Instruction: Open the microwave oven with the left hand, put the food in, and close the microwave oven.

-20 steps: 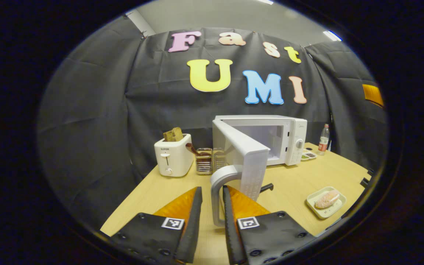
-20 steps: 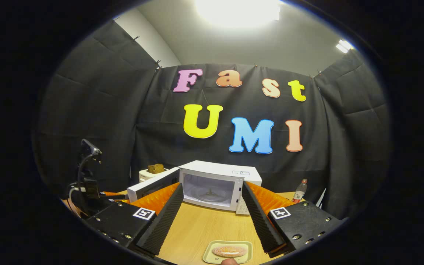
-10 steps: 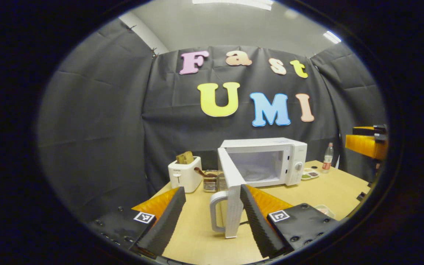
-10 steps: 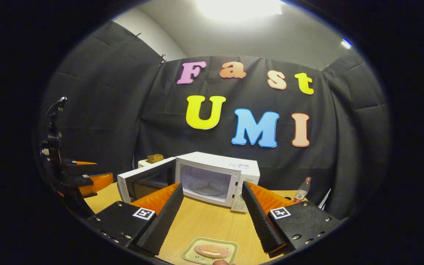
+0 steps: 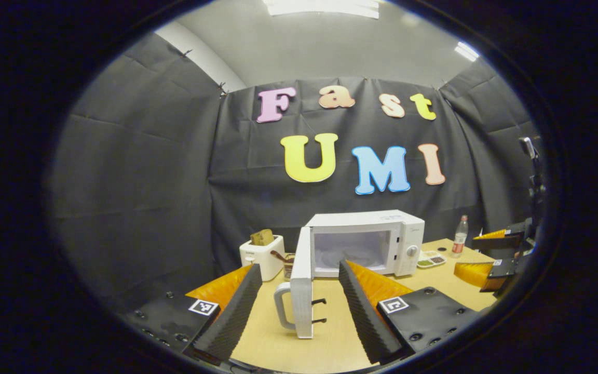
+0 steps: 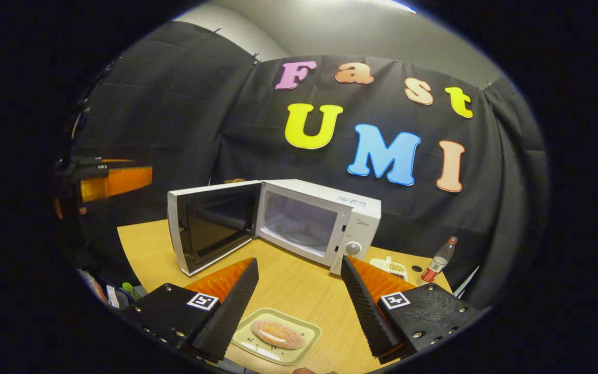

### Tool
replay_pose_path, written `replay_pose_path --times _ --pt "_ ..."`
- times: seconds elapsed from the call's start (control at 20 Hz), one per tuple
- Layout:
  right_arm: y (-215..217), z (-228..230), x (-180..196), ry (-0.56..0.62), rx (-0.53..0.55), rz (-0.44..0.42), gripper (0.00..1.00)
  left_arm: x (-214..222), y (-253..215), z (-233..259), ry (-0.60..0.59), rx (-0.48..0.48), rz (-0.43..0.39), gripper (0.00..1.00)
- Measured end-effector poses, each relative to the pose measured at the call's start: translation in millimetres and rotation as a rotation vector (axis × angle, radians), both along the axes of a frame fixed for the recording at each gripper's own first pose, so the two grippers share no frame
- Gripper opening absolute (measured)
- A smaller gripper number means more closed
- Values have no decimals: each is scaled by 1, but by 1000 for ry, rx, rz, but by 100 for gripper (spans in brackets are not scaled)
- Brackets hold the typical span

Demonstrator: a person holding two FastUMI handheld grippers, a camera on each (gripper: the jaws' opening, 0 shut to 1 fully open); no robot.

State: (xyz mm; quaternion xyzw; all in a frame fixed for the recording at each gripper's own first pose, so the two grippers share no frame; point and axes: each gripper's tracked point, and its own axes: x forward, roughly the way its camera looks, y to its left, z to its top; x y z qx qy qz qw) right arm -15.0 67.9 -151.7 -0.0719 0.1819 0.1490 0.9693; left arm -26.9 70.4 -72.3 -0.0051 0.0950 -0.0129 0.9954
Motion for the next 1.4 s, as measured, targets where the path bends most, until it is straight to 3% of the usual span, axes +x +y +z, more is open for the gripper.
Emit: replay_pose_path --times 0.75,1.1,1.4 --pt "14 -143 -40 299 -93 310 98 -38 -1 11 7 55 151 97" --pt "11 -185 -47 381 -135 380 98 -42 -11 12 25 95 174 96" --pt "4 -201 -36 372 -222 427 98 -41 -25 18 15 94 207 96"
